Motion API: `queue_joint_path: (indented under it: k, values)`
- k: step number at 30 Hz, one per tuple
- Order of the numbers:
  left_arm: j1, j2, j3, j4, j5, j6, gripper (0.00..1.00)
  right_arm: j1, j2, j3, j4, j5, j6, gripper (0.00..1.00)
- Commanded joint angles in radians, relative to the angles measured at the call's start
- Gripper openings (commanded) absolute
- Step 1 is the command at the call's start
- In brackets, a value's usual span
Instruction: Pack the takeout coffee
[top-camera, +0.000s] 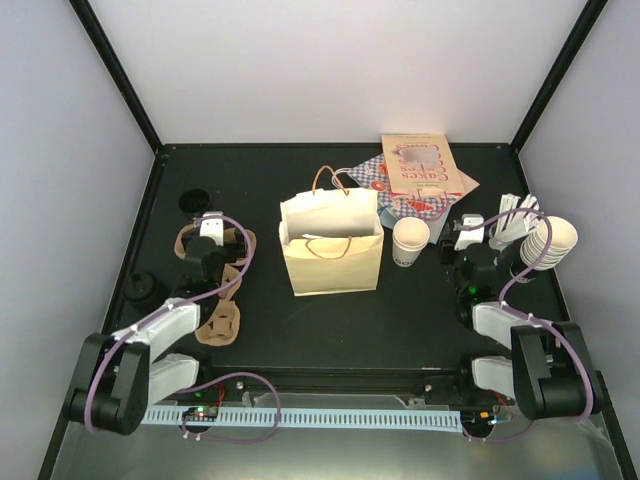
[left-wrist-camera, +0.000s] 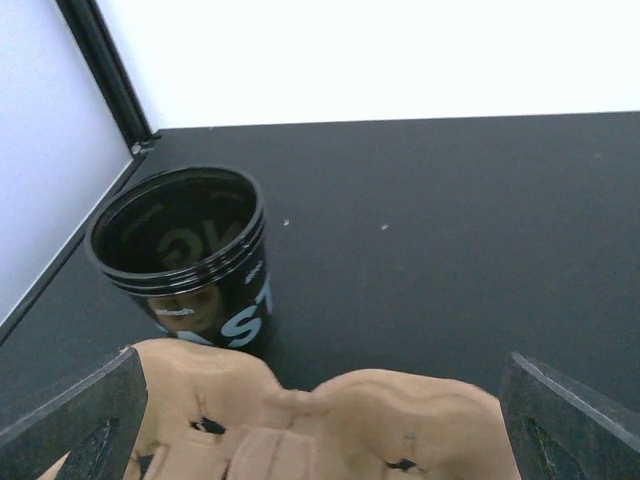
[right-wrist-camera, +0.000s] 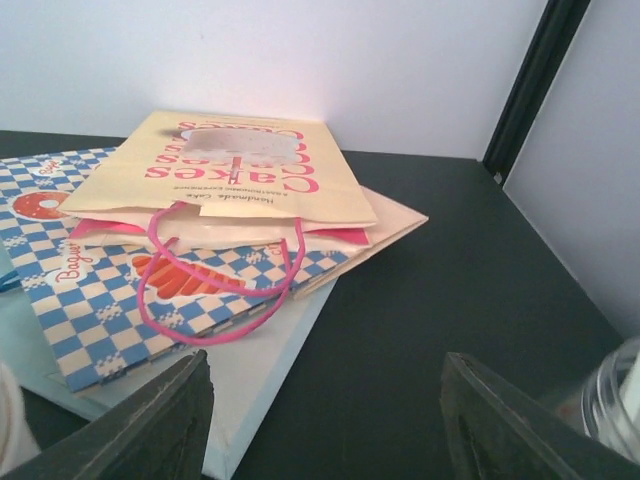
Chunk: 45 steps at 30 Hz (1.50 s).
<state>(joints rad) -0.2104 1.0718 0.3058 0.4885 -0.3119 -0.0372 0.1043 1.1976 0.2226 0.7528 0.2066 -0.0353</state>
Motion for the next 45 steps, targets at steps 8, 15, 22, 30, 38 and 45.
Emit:
queue_joint_path:
  k: [8, 15, 22, 30, 38, 45]
  values:
    - [0.099, 0.167, 0.006, 0.332, 0.098, 0.115, 0.99, -0.071, 0.194, 0.015, 0.352, -0.129, 0.034, 0.69]
    - [0.121, 0.277, 0.016, 0.409, 0.149, 0.131, 0.99, -0.078, 0.201, 0.064, 0.256, -0.133, 0.042, 0.92]
    - [0.174, 0.317, -0.003, 0.456, 0.240, 0.098, 0.99, -0.079, 0.201, 0.060, 0.266, -0.129, 0.041, 1.00]
    - [0.174, 0.317, -0.005, 0.473, 0.245, 0.098, 0.99, -0.080, 0.202, 0.061, 0.262, -0.130, 0.041, 1.00]
    - [0.174, 0.312, 0.001, 0.449, 0.244, 0.096, 0.99, -0.079, 0.201, 0.061, 0.263, -0.131, 0.041, 1.00]
    - [0.175, 0.312, 0.001, 0.450, 0.245, 0.095, 0.99, -0.078, 0.202, 0.061, 0.261, -0.130, 0.040, 1.00]
